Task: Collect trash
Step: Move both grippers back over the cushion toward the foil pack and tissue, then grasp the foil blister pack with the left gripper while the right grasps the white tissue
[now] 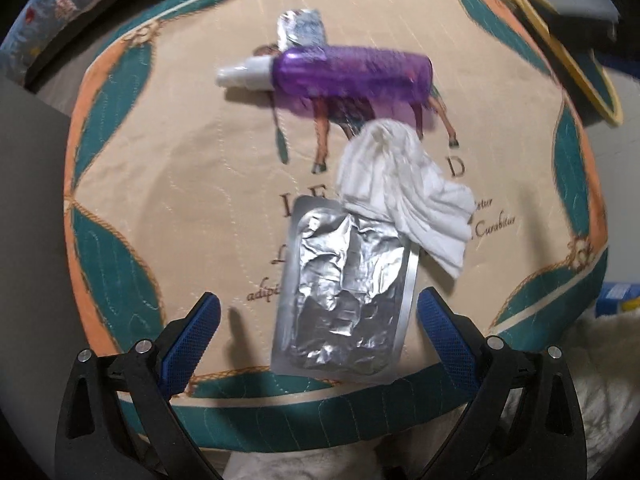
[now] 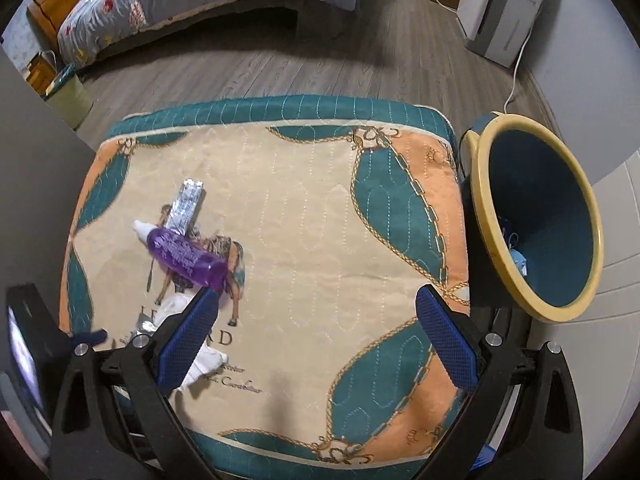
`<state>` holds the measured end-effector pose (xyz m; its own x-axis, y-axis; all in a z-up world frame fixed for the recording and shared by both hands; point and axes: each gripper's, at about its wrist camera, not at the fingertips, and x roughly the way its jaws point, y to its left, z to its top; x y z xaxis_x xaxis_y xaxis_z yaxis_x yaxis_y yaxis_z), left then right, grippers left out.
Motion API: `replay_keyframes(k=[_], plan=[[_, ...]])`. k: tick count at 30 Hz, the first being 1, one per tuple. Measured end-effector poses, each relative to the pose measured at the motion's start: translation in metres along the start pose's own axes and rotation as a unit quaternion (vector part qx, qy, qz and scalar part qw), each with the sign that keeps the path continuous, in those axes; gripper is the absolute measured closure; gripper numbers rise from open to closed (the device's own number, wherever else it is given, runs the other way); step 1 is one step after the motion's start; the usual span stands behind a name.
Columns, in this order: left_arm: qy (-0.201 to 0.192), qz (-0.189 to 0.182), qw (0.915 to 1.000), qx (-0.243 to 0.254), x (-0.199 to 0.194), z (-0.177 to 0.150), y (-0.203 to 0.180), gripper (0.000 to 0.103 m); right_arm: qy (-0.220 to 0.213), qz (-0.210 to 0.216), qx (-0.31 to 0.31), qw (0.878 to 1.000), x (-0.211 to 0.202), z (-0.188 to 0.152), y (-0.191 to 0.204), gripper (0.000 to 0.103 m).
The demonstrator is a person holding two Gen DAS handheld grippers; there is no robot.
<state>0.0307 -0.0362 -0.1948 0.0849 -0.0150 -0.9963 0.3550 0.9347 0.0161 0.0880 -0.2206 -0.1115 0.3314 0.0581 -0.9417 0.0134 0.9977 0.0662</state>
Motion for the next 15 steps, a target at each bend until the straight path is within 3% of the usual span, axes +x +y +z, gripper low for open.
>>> replay_keyframes(k=[7,10,13,15], plan=[[0.01,-0.004,0.9999,0.004,0.013,0.0,-0.004,0.008,0.009,0.027,-0.016,0.999,0.003,-0.004,0.009,0.006],[0.007,-0.011,0.9998,-0.012,0.012,0.0,0.004,0.017,0.011,0.027,-0.037,0.999,0.004,-0.007,0.015,0.006],[-0.001,-0.008,0.9998,-0.018,0.008,-0.001,0.011,0.034,0.033,0.056,-0.029,0.997,0.007,-0.01,0.017,0.006],[-0.001,-0.016,0.9996,-0.024,0.007,-0.003,0.017,0.035,0.039,0.052,-0.042,0.997,0.011,-0.011,0.023,0.006]])
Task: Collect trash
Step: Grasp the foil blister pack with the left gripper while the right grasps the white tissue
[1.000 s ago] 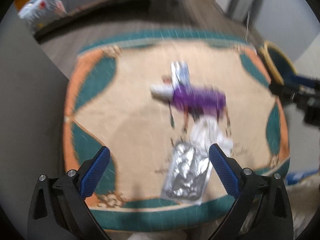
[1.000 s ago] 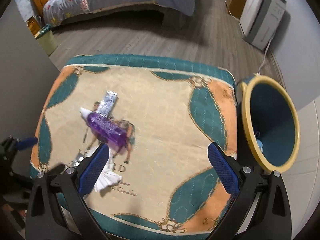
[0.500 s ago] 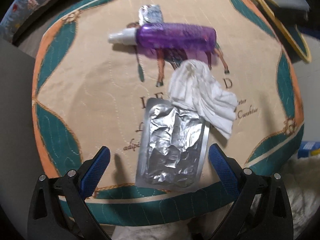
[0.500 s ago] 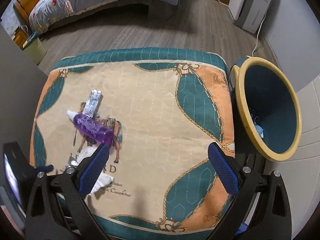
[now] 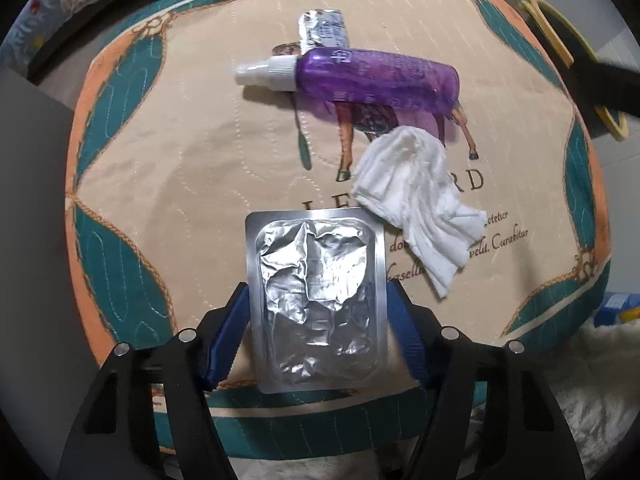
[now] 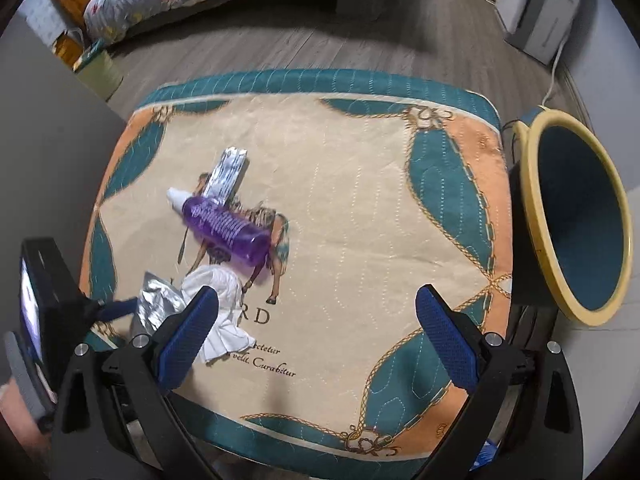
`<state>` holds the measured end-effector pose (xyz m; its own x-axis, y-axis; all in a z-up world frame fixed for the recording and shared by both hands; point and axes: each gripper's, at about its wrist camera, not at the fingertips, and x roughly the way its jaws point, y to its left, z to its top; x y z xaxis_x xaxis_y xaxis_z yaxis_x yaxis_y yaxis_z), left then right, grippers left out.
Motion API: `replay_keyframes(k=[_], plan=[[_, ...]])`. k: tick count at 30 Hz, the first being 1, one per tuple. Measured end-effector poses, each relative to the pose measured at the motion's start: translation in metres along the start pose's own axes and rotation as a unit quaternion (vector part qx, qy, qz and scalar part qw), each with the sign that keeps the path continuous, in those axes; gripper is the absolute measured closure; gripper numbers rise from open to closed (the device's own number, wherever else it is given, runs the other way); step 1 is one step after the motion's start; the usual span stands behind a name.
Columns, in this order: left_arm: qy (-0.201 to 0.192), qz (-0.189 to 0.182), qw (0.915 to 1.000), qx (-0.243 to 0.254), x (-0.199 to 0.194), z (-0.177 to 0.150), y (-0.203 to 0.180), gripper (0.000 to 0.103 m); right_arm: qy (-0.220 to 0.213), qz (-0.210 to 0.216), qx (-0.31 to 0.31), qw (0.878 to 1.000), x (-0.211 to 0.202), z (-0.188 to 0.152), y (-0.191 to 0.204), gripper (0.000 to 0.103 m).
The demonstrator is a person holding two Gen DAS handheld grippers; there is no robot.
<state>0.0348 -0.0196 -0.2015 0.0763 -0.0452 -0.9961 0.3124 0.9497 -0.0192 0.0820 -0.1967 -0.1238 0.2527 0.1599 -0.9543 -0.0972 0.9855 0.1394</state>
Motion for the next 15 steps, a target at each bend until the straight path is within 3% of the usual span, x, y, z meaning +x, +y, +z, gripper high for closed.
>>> replay_keyframes(k=[5,15], plan=[[-0.016,0.015,0.9998,-0.001,-0.008,-0.003,0.012,0.035,0.007,-0.005,-0.015,1.0,0.007,0.003,0.013,0.006],[-0.116,0.054,0.9917,-0.005,-0.07,0.017,0.057,0.035,0.025,-0.019,-0.064,0.997,0.033,-0.002,0.041,0.006]])
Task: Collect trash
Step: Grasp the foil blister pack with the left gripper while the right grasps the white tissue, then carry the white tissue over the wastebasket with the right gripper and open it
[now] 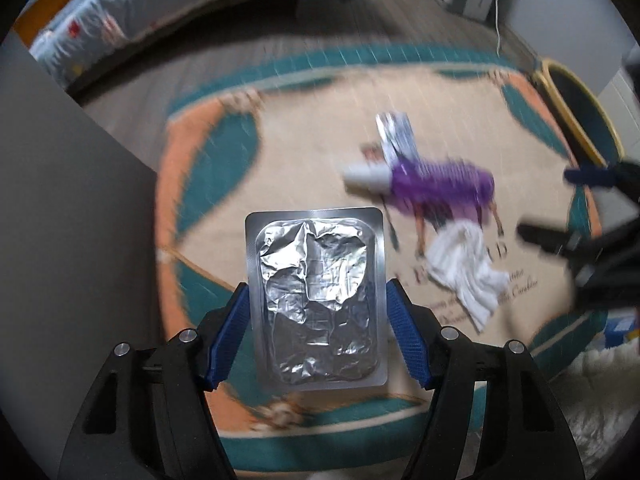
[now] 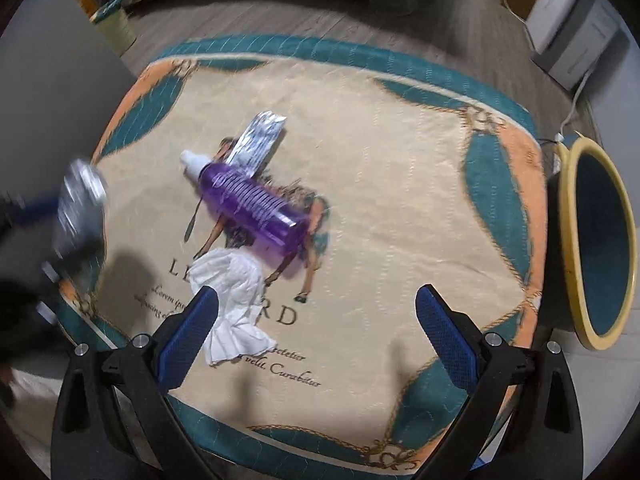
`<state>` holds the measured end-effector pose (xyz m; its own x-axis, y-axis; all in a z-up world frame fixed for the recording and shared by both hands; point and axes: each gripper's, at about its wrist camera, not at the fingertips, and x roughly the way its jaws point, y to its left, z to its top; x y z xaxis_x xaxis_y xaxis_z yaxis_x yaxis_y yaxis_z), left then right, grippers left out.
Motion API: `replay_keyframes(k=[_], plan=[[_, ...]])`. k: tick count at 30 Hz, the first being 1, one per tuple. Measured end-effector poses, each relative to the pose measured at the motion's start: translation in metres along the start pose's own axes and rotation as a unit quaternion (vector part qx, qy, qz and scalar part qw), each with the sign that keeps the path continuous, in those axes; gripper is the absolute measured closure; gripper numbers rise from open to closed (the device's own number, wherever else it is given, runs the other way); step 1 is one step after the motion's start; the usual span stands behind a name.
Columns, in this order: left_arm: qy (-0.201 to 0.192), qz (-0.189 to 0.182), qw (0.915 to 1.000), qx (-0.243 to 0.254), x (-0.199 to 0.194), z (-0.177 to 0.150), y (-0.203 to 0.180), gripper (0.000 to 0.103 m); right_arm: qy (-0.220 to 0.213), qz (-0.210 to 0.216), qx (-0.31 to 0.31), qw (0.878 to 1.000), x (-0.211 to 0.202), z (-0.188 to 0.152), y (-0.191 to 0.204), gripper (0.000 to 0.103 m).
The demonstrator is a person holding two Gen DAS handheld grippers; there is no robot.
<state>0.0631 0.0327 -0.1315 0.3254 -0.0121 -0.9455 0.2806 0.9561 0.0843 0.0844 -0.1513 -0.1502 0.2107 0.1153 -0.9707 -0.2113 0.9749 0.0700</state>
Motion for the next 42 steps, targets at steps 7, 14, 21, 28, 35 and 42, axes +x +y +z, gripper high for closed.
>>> replay_keyframes(k=[7,14,21,28,35,42], plan=[[-0.052,-0.011,0.9967,-0.06,-0.028,0.027,0.033,0.035,-0.001,-0.001,-0.057,0.998,0.013,-0.003,0.033,0.006],[-0.061,-0.015,0.9943,-0.086,-0.03,0.029,0.041,0.034,0.016,0.016,-0.08,0.997,0.034,-0.003,0.061,0.016],[-0.059,-0.012,0.9944,-0.086,-0.029,0.027,0.045,0.034,0.031,0.004,-0.113,0.993,0.05,-0.003,0.075,0.053],[-0.058,-0.012,0.9944,-0.087,-0.028,0.028,0.045,0.034,0.026,0.019,-0.12,0.992,0.039,-0.002,0.073,0.093],[-0.075,-0.014,0.9935,-0.084,-0.036,0.031,0.038,0.035,-0.02,0.043,-0.058,0.997,-0.004,0.015,0.034,0.093],[-0.11,-0.022,0.9915,-0.067,-0.052,0.037,0.019,0.035,-0.084,0.065,0.026,0.994,-0.059,0.027,-0.03,0.093]])
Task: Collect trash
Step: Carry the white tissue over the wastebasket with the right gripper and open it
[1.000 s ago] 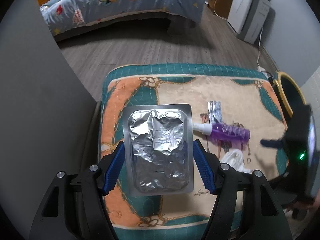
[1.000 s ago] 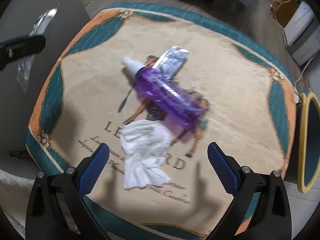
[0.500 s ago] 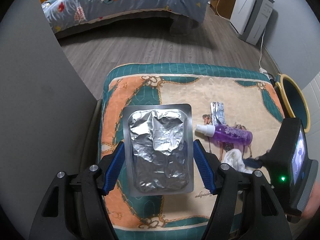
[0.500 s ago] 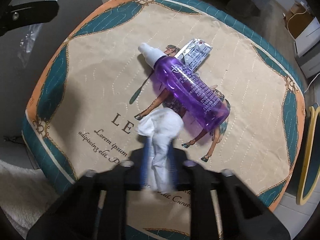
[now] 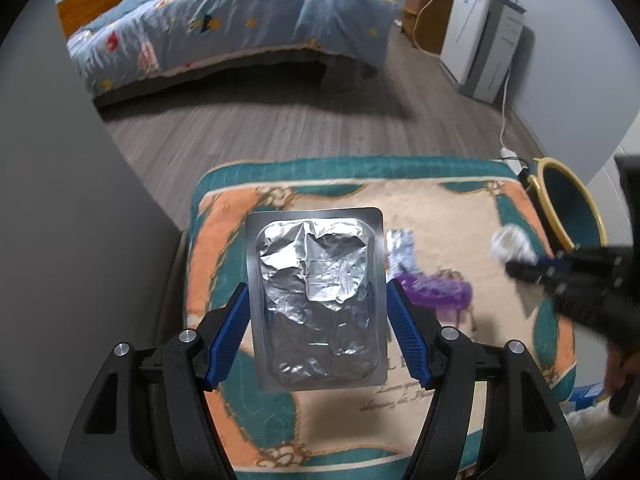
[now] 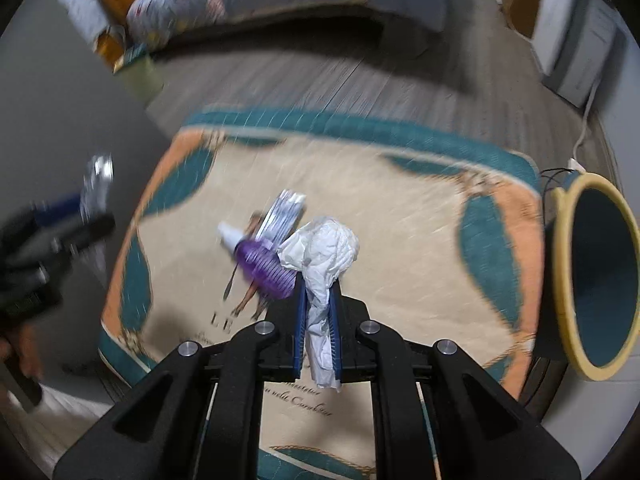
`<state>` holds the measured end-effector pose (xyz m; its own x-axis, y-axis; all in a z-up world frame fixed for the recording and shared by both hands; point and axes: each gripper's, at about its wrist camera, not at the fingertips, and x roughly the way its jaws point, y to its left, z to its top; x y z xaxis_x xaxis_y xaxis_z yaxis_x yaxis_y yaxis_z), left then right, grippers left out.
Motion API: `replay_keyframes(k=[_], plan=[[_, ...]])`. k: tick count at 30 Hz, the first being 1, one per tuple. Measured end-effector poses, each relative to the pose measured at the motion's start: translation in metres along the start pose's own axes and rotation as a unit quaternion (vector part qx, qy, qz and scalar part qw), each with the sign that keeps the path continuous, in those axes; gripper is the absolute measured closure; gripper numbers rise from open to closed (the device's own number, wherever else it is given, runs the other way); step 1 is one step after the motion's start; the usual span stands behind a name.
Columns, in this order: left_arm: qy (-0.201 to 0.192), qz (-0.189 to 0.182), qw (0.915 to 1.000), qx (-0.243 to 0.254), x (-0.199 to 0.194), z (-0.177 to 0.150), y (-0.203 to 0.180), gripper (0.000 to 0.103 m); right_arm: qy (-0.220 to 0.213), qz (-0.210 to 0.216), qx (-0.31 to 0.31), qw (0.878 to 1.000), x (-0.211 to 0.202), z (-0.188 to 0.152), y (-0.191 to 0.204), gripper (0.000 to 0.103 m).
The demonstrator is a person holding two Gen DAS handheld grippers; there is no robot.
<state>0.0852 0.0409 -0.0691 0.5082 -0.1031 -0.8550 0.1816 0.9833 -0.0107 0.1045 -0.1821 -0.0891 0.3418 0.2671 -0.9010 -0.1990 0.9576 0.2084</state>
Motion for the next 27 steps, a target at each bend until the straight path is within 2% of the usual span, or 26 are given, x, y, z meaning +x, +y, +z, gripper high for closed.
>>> replay_keyframes(k=[3,6,12,16,19,23,27], plan=[[-0.011,-0.015,0.9998,-0.001,-0.004,0.003,-0.012,0.035,-0.036,-0.022,0.013,0.999,-0.021,0.009,-0.015,0.093],[-0.026,-0.017,0.9993,0.019,-0.009,0.008,-0.032,0.035,-0.072,-0.052,0.015,0.996,-0.044,0.017,-0.042,0.093],[-0.04,-0.043,0.9974,0.043,-0.012,0.023,-0.077,0.035,-0.099,-0.067,0.08,0.99,-0.07,0.019,-0.113,0.093],[-0.045,-0.06,0.9955,0.058,-0.007,0.039,-0.111,0.034,-0.12,-0.095,0.104,0.983,-0.082,0.018,-0.153,0.093],[-0.048,-0.068,0.9936,0.075,0.0,0.052,-0.142,0.034,-0.128,-0.11,0.127,0.977,-0.087,0.012,-0.181,0.093],[-0.041,-0.099,0.9892,0.1,0.011,0.066,-0.19,0.034,-0.128,-0.142,0.158,0.969,-0.082,0.002,-0.216,0.093],[-0.034,-0.124,0.9815,0.142,0.022,0.077,-0.238,0.034,-0.106,-0.14,0.214,0.961,-0.063,-0.015,-0.255,0.093]])
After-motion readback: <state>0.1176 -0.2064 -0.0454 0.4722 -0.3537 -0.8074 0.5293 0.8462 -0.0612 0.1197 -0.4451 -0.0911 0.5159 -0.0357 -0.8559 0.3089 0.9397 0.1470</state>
